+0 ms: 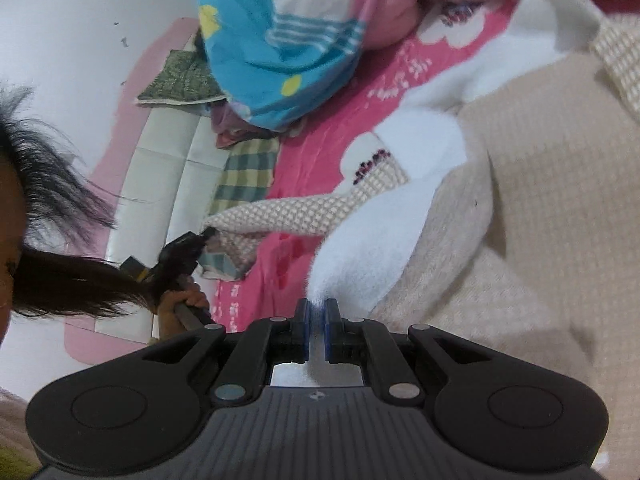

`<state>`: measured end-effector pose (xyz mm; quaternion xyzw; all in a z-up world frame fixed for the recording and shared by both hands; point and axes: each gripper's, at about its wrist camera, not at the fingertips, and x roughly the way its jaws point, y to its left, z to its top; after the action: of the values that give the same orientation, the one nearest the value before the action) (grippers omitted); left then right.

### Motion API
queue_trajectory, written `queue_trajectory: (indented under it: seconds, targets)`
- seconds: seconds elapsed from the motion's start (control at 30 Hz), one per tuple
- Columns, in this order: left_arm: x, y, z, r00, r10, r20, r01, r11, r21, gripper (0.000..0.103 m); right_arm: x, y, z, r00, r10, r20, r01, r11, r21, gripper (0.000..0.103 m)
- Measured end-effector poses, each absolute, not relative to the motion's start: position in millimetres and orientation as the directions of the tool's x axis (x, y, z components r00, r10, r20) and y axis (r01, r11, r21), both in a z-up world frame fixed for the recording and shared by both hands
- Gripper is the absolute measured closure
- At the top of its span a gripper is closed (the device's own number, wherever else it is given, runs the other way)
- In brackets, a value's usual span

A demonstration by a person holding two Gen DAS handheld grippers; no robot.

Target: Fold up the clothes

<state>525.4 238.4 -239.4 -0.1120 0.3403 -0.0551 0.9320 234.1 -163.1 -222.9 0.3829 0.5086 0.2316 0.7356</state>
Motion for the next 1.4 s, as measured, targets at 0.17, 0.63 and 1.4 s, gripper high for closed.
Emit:
queue_trajectory:
  seconds: [0.17, 0.63, 1.4]
  targets:
    - [514.4, 225.7, -299.8, 0.600, -0.168, -0.782, -0.013, 0.975, -0.220, 0.089, 244.0, -163.2, -281.6, 0.372, 0.665, -0.647, 0.123, 0.655, 0.745, 0.097]
    - [374.6, 138.1, -287.9, 0.238, -0.648, -0.723, 0.293, 0.758, -0.583, 0.046, 211.1, -180.7, -280.5, 0.425, 0.579, -0.696, 0.145, 0.715, 0.684, 0.060]
    - [237.2, 6.2, -344.4, -0.072, -0.554, -0.829, 0.285, 0.785, -0.550, 0.037, 99.0, -370.7, -321.7, 0.332, 0.070, -0.941, 0.377, 0.904, 0.200, 0.025]
